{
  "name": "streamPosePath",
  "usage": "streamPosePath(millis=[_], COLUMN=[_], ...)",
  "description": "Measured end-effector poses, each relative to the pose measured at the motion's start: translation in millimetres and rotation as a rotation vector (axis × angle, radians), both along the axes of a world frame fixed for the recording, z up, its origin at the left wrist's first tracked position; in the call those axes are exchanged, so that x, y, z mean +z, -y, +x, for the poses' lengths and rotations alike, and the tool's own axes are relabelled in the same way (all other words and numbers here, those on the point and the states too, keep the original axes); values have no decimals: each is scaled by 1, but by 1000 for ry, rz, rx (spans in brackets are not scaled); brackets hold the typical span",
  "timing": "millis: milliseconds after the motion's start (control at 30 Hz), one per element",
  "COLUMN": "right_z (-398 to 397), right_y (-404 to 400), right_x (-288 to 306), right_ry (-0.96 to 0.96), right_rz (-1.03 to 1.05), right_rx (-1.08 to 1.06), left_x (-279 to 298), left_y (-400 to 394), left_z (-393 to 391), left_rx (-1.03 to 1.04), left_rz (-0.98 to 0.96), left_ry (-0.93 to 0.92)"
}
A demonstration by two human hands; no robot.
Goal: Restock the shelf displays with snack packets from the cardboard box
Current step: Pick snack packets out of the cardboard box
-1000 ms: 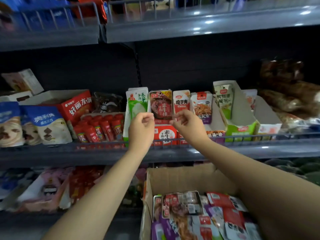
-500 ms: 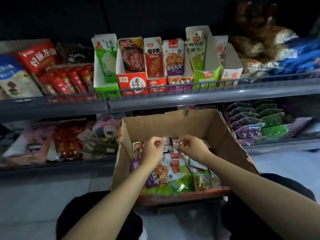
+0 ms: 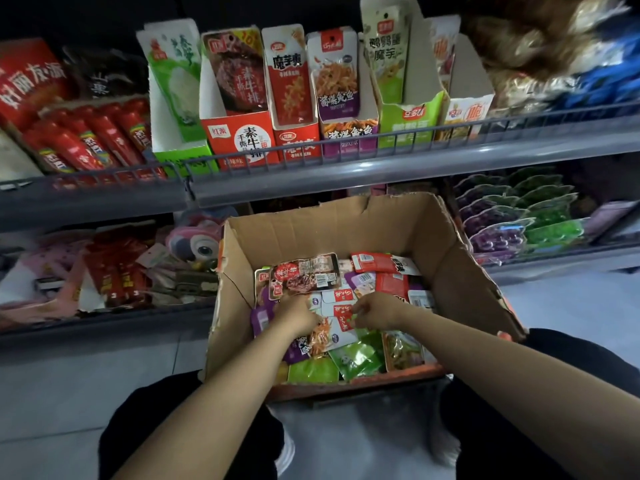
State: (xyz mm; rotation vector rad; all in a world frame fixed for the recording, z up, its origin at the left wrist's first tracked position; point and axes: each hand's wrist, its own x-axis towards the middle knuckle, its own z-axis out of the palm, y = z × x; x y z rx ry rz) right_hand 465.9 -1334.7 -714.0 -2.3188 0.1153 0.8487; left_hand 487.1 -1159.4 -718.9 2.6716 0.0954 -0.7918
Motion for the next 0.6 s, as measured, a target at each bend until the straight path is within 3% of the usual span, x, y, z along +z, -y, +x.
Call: streamPosePath(millis=[400, 600], right_z=[-8, -17], right_y=[-3, -1], right_x=[-20, -6], right_ry=[-22, -211], right_rz=[133, 377], right_rx=[-221, -389], left_x=[-8, 6], left_y=[-12, -16], left_z=[-2, -4], left_rx=[178, 267], left_rz=[-95, -212], left_ry=[-35, -102])
